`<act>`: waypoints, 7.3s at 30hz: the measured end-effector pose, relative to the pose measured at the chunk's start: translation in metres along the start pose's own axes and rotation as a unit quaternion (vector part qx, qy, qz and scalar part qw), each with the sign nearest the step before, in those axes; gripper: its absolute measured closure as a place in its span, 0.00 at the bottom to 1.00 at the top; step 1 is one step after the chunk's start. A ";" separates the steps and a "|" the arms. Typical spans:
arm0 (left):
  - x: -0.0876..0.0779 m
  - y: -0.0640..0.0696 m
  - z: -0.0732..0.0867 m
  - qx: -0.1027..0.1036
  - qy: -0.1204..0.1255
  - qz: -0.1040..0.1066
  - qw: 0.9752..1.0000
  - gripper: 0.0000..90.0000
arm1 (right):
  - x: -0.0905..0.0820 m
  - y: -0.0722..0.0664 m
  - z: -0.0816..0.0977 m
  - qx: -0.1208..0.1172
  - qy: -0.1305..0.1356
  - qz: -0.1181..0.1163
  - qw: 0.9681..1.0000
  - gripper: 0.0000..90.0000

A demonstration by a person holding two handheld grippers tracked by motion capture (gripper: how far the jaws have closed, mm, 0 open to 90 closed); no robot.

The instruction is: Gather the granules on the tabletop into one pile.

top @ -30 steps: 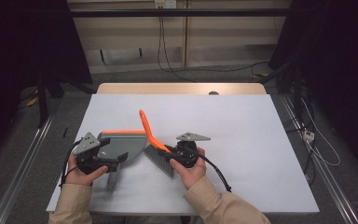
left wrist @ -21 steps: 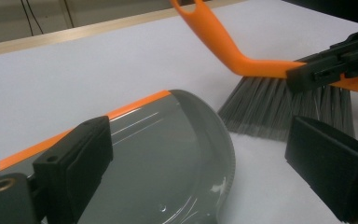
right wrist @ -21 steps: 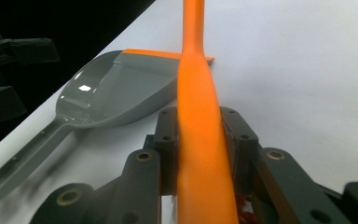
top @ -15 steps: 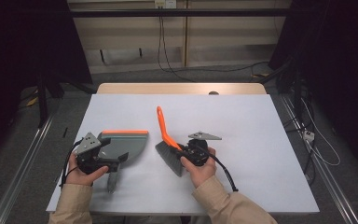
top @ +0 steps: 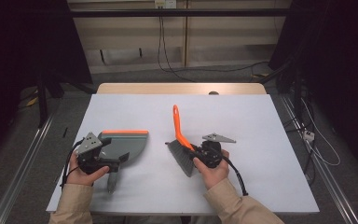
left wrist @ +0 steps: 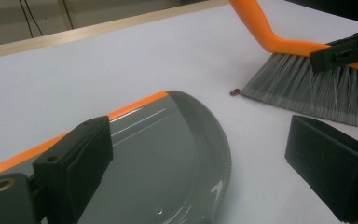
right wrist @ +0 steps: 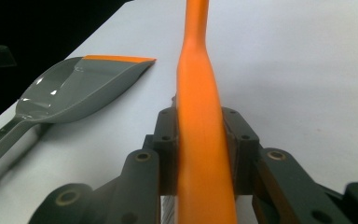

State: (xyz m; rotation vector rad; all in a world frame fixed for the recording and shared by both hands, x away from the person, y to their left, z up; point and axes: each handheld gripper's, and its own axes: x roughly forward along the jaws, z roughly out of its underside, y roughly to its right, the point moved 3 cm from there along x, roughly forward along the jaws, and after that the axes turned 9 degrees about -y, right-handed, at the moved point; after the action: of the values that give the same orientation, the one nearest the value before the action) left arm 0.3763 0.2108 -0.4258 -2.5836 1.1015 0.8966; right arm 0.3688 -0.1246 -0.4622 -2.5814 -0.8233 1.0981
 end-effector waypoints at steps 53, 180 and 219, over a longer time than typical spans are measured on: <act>0.004 -0.002 -0.002 0.001 -0.002 0.002 1.000 0.08 | 0.007 0.025 -0.069 -0.079 0.053 -0.066 0.993 0.79; 0.001 -0.003 -0.005 -0.010 0.019 0.017 1.000 0.08 | -0.068 0.046 0.012 -0.125 0.064 0.127 0.982 0.79; -0.002 -0.002 -0.005 -0.003 0.015 0.007 1.000 0.08 | -0.026 -0.019 -0.010 -0.100 0.149 0.103 0.978 0.79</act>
State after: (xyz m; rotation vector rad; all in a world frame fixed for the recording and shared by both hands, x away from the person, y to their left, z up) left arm 0.3785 0.2115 -0.4209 -2.6041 1.1291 0.8684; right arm 0.3538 -0.1240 -0.4320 -2.9565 -0.6324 0.6738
